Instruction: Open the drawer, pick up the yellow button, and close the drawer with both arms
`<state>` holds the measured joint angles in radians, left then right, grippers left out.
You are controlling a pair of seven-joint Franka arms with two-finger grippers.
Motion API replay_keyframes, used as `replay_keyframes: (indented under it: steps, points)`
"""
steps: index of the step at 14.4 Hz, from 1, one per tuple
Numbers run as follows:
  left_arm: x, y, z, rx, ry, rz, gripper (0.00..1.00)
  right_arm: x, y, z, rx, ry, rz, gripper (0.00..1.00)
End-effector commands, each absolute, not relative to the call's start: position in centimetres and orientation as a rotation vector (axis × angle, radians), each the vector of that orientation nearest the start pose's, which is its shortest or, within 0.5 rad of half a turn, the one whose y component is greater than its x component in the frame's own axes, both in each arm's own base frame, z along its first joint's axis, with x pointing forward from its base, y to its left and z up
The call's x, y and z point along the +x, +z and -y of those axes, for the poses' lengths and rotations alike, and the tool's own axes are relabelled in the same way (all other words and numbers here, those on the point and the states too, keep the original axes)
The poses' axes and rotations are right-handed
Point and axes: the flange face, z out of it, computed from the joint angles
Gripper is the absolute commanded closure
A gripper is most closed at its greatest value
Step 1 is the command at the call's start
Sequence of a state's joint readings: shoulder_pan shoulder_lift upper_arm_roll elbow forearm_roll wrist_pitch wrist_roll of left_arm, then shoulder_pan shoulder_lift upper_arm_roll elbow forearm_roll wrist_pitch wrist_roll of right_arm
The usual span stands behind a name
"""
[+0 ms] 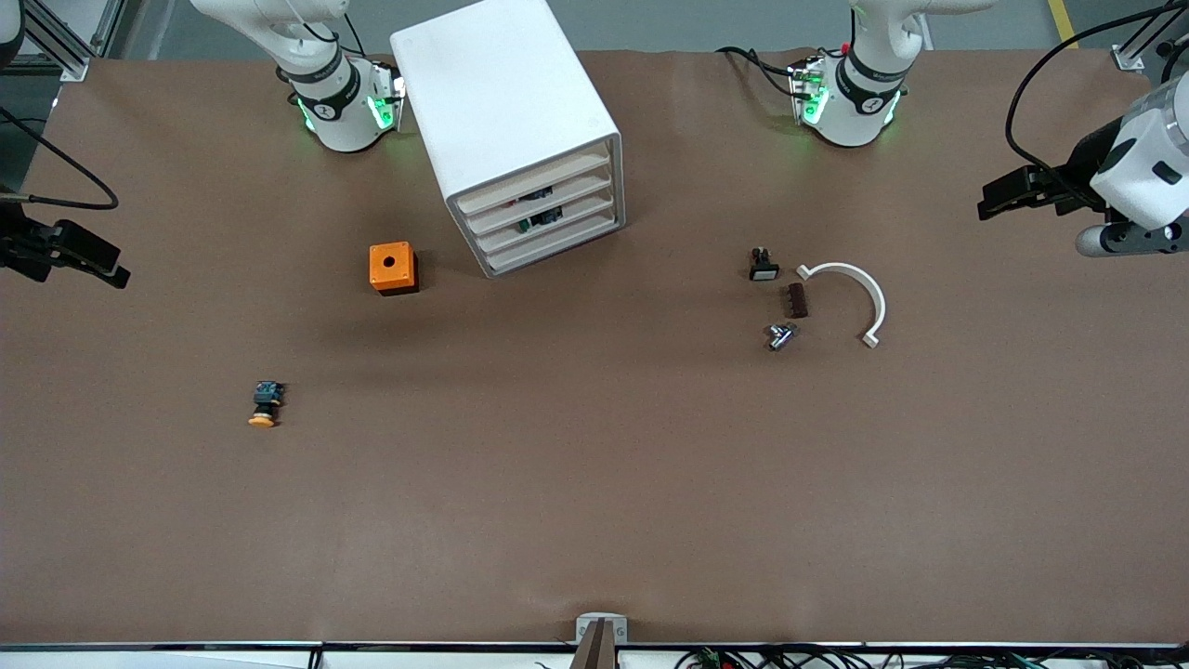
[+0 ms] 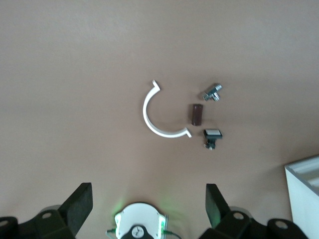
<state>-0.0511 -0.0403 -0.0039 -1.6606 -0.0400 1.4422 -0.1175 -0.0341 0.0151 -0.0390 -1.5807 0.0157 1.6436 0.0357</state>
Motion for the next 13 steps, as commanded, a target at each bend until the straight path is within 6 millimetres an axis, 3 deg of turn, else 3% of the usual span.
replay_keyframes:
  steps: [1, 6, 8, 13]
  points:
    - [52.2, 59.2, 2.6, -3.141, 0.182, 0.08, 0.0, 55.7, 62.3, 3.7, -3.131, -0.087, -0.193, 0.0]
    - [53.4, 60.2, 1.6, -3.144, 0.041, 0.078, 0.0, 55.7, 62.3, 3.7, -3.131, -0.089, -0.193, 0.0]
    - [53.7, 61.7, 1.0, -3.148, -0.012, 0.032, 0.0, 55.7, 62.3, 3.7, -3.131, -0.089, -0.19, 0.0]
    - [53.6, 63.1, 1.0, -3.148, -0.041, 0.017, 0.0, 55.7, 62.4, 3.8, -3.129, -0.091, -0.183, 0.0]
